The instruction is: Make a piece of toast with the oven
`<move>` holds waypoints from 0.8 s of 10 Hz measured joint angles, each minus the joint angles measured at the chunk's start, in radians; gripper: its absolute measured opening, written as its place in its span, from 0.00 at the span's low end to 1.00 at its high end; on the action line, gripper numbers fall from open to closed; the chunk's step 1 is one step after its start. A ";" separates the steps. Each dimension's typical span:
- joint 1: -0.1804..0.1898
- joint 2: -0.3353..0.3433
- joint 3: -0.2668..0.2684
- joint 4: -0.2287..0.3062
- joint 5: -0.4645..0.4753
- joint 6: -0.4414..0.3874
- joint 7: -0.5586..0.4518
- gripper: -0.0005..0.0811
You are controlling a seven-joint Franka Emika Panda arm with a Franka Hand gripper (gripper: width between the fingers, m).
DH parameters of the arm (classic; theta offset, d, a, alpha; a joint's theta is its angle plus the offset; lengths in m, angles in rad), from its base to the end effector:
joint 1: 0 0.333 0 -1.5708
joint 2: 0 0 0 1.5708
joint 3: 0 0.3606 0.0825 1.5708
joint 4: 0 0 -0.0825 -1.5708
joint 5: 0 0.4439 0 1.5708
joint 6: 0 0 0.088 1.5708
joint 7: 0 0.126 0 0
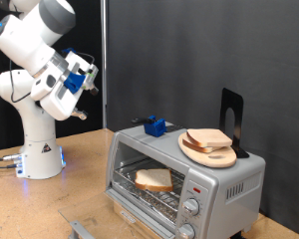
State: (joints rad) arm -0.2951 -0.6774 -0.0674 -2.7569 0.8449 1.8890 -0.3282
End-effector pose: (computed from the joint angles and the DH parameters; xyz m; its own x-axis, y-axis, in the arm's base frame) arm 0.3457 -0.0554 0.4107 0.9369 -0.3449 -0.0570 -0.2722 -0.6174 -0.7380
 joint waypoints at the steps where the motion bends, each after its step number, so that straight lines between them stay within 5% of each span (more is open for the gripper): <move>1: -0.021 0.013 -0.026 -0.002 0.005 -0.005 0.053 1.00; 5: -0.100 0.071 -0.135 -0.001 0.013 0.061 0.035 1.00; 8: -0.111 0.125 -0.167 0.023 0.002 0.057 -0.002 1.00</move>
State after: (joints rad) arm -0.4063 -0.5526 -0.2340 -2.7342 0.8467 1.9456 -0.3298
